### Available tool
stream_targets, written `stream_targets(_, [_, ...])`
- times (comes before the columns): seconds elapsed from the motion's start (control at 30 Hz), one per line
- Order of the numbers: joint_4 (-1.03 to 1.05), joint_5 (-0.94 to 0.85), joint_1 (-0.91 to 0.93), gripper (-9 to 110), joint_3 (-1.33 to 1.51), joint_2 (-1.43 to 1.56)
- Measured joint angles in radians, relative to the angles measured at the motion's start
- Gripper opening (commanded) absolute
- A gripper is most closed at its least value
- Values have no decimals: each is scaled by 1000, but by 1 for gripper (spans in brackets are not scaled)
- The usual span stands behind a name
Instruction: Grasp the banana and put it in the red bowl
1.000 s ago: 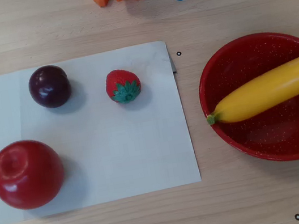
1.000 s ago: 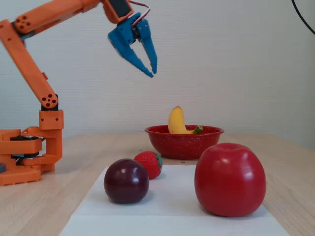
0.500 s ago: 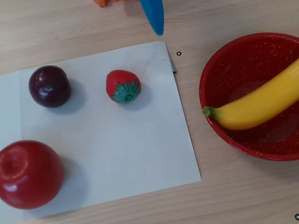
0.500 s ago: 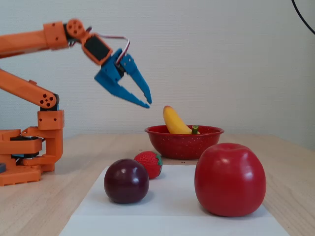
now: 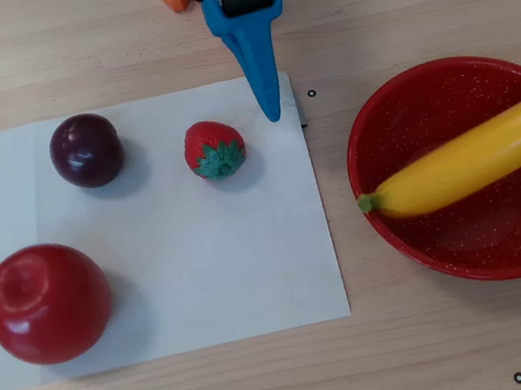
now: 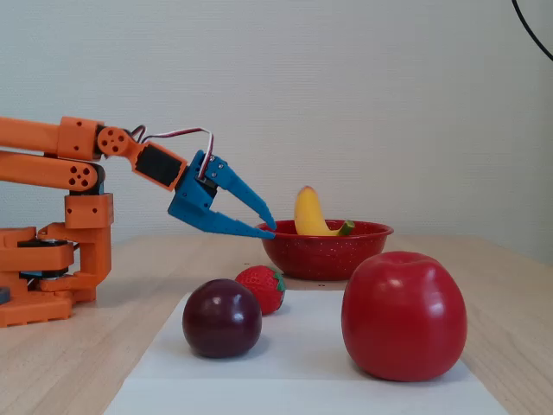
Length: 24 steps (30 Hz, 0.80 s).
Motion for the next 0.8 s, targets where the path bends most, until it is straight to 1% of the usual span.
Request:
stream_targets(0.17, [-9, 0, -77, 0, 11, 55])
stream_targets(0.43, [2, 0, -103, 0, 75, 152])
stream_targets(0.57, [124, -3, -95, 0, 78, 207])
stream_targets(0.8, [295, -92, -97, 0, 78, 265])
